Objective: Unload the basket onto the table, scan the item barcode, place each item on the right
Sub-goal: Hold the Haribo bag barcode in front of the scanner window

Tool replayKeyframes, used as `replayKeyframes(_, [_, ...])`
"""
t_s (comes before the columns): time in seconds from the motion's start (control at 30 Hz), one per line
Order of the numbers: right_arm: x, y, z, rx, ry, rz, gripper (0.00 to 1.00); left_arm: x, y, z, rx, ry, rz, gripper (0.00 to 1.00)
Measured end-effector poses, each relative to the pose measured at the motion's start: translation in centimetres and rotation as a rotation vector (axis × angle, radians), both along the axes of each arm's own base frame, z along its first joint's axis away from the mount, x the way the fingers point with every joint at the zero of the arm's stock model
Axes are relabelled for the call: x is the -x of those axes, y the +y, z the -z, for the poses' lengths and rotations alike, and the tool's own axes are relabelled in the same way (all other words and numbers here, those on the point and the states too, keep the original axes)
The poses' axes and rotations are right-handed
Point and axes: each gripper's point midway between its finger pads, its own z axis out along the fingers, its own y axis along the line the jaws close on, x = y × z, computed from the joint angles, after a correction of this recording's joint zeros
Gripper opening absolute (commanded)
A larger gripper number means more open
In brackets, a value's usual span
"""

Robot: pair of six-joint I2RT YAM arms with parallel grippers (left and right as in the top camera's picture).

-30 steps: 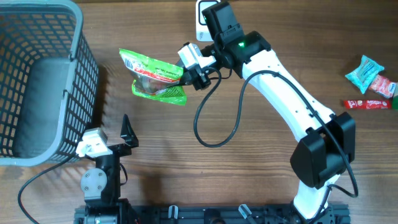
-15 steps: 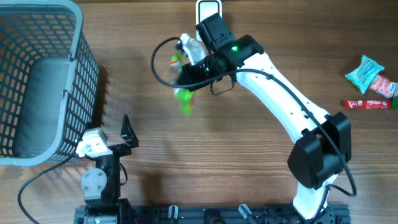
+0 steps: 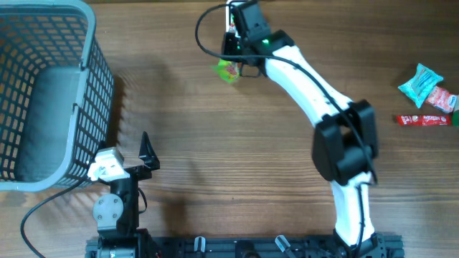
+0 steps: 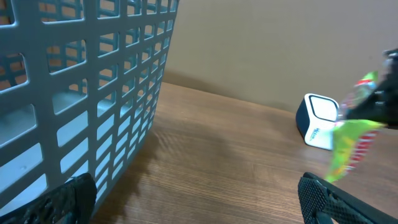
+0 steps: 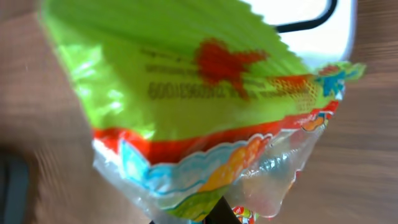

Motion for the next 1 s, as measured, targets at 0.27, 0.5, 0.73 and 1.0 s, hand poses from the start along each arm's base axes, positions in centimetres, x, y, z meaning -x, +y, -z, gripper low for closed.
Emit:
replayKeyframes(0.27, [-4.0, 3.3, -0.5, -0.147, -0.024, 0.126, 0.05, 0.0, 0.0, 0.0, 0.0, 0.0, 0.0, 1.0])
replayKeyframes(0.5, [-5.3, 3.4, -1.9, -0.197, -0.057, 0.183, 0.05, 0.0, 0.0, 0.0, 0.0, 0.0, 0.0, 1.0])
replayKeyframes(0.73, [-4.0, 1.8, -3.1, -0.063, -0.03, 0.131, 0.05, 0.0, 0.0, 0.0, 0.0, 0.0, 0.0, 1.0])
replayKeyframes(1.0, [-4.2, -1.6, -1.2, 0.144, -0.043, 0.034, 0.05, 0.0, 0.0, 0.0, 0.0, 0.0, 0.0, 1.0])
